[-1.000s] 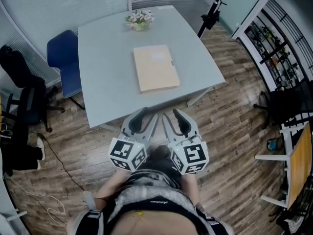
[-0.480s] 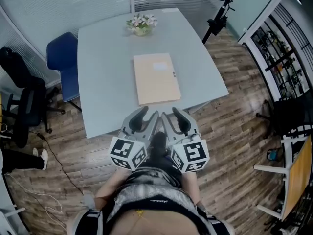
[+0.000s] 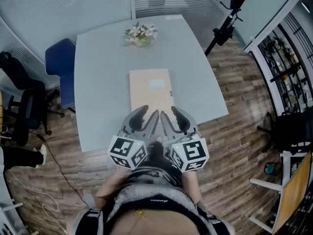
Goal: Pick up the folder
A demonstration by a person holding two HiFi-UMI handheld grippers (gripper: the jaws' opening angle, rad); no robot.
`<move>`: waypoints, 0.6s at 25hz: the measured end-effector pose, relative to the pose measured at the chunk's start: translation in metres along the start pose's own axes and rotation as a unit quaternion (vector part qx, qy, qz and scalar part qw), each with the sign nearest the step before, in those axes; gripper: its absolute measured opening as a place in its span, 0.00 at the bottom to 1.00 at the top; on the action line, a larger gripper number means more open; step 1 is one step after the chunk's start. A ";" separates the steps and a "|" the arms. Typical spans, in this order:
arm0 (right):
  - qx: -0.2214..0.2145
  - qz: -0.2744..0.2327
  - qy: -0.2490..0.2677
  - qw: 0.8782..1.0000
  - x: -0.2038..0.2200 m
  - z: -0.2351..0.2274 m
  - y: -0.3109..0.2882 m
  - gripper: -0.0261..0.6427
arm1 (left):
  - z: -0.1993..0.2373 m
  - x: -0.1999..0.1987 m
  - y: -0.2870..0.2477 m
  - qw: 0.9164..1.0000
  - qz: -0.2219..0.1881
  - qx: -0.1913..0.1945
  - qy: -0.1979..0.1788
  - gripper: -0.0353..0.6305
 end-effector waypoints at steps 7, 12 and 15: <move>-0.035 0.016 0.006 0.999 0.000 -0.033 -0.046 0.25 | 0.028 0.000 -0.043 0.999 0.004 -0.039 0.007 0.26; -0.056 0.032 0.014 0.998 0.008 -0.052 -0.071 0.25 | 0.050 0.001 -0.060 0.997 0.005 -0.073 0.008 0.26; -0.055 0.048 0.012 0.997 0.017 -0.065 -0.086 0.25 | 0.067 0.007 -0.065 0.995 0.013 -0.096 0.014 0.26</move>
Point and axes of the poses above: the fingertips, and each gripper's own axes: y backward along the fingers, z to its left, x out of its underside, the point moved 4 cm from there along y, backward along the fingers, and after that the axes turned 10 degrees about x, right-handed, at the moved point
